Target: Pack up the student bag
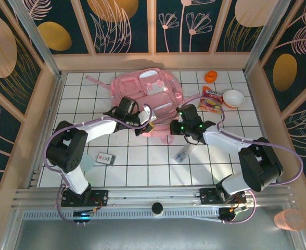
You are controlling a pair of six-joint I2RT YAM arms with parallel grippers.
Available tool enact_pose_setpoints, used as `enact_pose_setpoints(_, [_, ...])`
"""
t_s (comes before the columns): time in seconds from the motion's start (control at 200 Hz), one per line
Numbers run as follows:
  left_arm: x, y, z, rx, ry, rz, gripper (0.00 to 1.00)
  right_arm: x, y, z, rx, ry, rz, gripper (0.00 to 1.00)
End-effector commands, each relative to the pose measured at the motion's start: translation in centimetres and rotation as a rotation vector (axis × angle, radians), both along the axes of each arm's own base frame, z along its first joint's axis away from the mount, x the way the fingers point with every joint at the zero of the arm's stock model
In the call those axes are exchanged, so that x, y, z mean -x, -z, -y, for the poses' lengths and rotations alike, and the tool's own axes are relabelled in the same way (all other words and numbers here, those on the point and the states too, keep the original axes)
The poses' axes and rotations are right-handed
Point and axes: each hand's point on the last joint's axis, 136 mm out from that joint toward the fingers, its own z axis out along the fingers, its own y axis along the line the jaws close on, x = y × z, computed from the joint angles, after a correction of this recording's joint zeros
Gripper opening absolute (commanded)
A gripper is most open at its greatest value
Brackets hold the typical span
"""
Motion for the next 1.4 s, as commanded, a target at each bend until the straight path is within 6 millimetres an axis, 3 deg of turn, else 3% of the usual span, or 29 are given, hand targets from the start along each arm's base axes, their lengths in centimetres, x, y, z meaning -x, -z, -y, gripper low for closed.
enact_pose_setpoints(0.0, [-0.8,-1.5,-2.9,-0.035,-0.044,0.074,0.00,1.3,0.2,-0.2,-0.018,-0.051,-0.017,0.00])
enact_pose_setpoints(0.125, [-1.3,-0.3,-6.7,-0.130,-0.120,0.117,0.00,3.5,-0.7,-4.4,-0.166,-0.156,-0.039,0.00])
enact_pose_setpoints(0.24, [-1.2,0.1,-8.7,-0.225,-0.142,0.196,0.25,5.1,-0.4,-7.6,-0.230,-0.207,-0.072,0.00])
enact_pose_setpoints(0.305, [0.1,-0.7,-8.2,-0.201,-0.071,0.193,0.45,5.3,-0.4,-8.5,-0.248,-0.212,-0.079,0.00])
enact_pose_setpoints(0.355, [1.1,-1.7,-7.4,-0.151,-0.020,0.183,0.54,5.3,-0.5,-8.9,-0.255,-0.216,-0.078,0.00])
enact_pose_setpoints(0.445, [2.4,-2.8,-5.9,-0.107,0.039,0.210,0.59,5.3,-0.6,-9.1,-0.247,-0.228,-0.078,0.00])
enact_pose_setpoints(0.581, [3.9,-1.6,-3.8,-0.153,0.135,0.259,0.63,5.4,-0.9,-9.4,-0.239,-0.255,-0.076,0.00])
enact_pose_setpoints(0.701, [3.7,-0.7,-2.3,-0.146,0.150,0.219,0.57,5.4,-1.2,-9.4,-0.243,-0.264,-0.068,0.00])
enact_pose_setpoints(0.821, [3.0,-0.6,-1.2,-0.135,0.156,0.213,0.41,5.4,-1.4,-9.5,-0.247,-0.266,-0.062,0.00])
enact_pose_setpoints(0.901, [2.5,-0.4,-1.3,-0.155,0.143,0.219,0.23,5.3,-1.7,-9.3,-0.244,-0.268,-0.053,0.00])
enact_pose_setpoints(0.966, [2.1,-0.2,-1.9,-0.188,0.118,0.232,0.00,5.0,-1.4,-8.5,-0.230,-0.251,-0.057,0.00])
enact_pose_setpoints(1.231, [1.9,0.8,-5.2,-0.281,0.075,0.237,0.00,3.1,0.8,-2.3,-0.123,-0.177,-0.082,0.00])
enact_pose_setpoints(1.396, [1.3,0.1,-6.8,-0.287,0.038,0.262,0.00,2.9,1.4,-2.5,-0.102,-0.209,-0.086,0.00])
